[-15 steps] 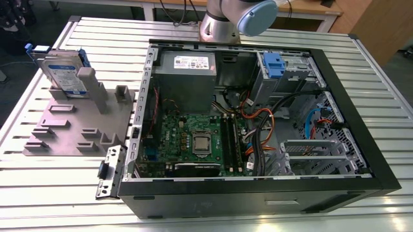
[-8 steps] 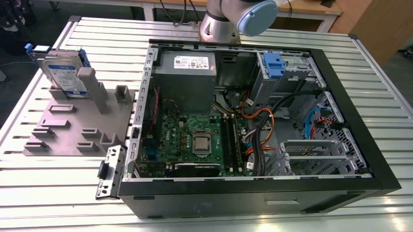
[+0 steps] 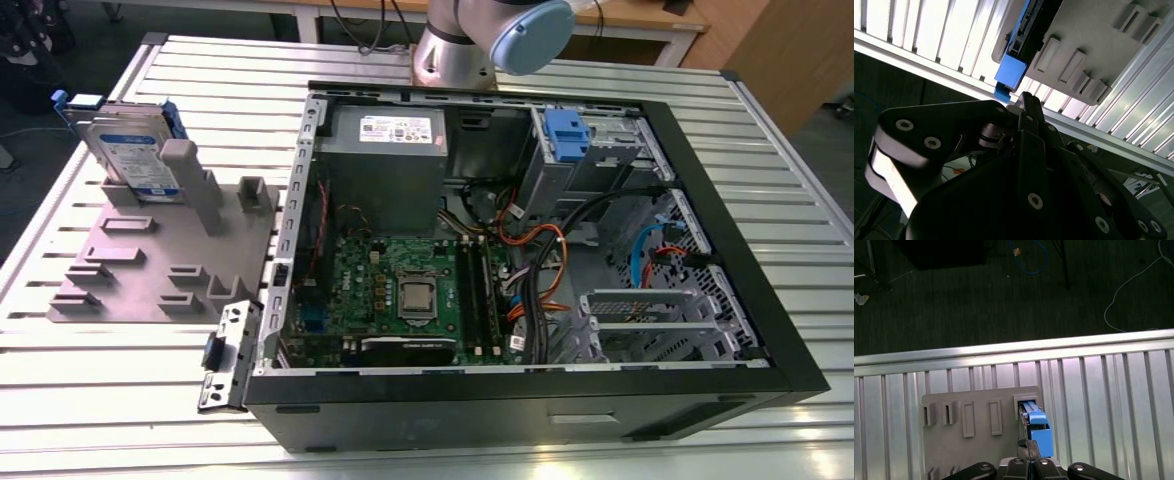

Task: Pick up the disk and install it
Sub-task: 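Pick up the disk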

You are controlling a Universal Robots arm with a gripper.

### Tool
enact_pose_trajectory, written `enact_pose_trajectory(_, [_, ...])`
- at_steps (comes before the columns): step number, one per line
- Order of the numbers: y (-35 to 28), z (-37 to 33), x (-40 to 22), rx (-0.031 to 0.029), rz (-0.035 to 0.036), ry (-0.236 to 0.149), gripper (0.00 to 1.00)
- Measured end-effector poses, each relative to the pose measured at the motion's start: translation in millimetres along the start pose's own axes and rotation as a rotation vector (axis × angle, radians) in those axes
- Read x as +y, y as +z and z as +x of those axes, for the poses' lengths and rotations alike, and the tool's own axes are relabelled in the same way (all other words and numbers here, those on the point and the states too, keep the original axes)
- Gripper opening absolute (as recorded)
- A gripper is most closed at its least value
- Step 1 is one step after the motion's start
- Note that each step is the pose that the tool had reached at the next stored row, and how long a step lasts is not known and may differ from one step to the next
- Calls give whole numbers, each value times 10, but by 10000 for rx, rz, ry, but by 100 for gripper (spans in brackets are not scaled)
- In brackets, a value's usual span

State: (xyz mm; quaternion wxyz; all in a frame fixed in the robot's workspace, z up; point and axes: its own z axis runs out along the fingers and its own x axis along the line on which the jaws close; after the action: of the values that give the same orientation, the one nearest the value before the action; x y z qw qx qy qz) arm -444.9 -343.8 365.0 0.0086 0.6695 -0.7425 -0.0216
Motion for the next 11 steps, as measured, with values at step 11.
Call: enact_pose_trajectory(11, [1, 0, 0, 1, 1, -4, 35])
